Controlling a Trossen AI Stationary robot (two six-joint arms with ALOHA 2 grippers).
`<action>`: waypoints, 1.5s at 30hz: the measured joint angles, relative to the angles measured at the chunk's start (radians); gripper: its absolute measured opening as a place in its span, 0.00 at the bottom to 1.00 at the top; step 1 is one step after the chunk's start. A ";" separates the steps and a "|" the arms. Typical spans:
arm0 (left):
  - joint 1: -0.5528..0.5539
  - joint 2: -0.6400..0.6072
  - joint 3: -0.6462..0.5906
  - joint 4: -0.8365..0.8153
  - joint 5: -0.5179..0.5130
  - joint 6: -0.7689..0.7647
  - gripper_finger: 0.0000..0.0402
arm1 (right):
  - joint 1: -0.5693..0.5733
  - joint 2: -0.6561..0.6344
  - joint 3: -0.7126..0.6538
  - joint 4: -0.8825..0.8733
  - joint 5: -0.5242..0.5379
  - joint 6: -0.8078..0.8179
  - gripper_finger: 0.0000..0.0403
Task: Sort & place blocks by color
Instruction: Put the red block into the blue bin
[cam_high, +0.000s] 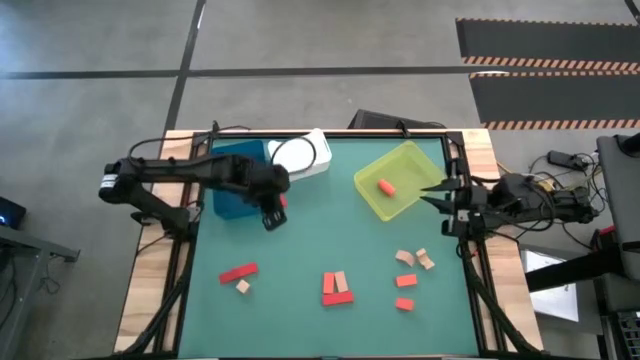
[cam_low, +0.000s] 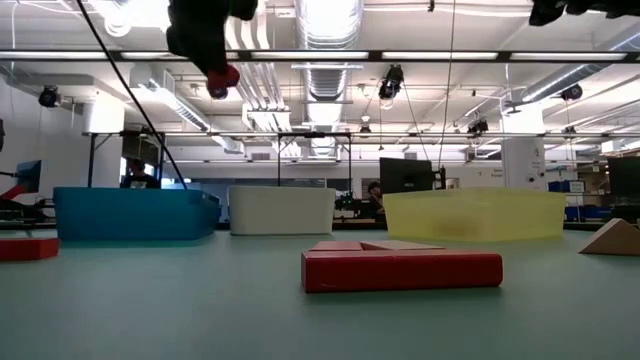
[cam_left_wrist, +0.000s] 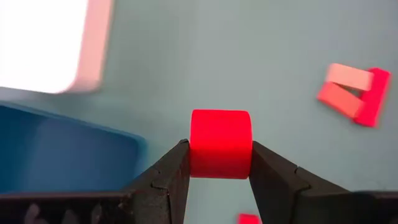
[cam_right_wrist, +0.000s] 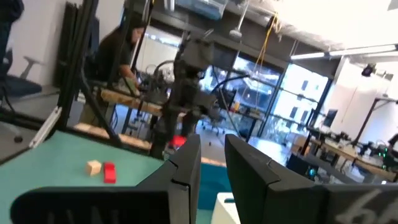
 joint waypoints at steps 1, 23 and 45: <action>0.026 0.000 -0.001 -0.007 0.000 0.035 0.31 | 0.000 0.001 0.000 0.001 0.000 0.000 0.16; 0.492 0.016 -0.321 0.076 -0.153 0.763 0.31 | 0.000 0.002 0.002 0.000 0.000 -0.004 0.16; 0.748 0.019 -0.474 0.319 -0.085 0.913 0.31 | 0.000 0.002 0.002 -0.001 0.000 -0.011 0.16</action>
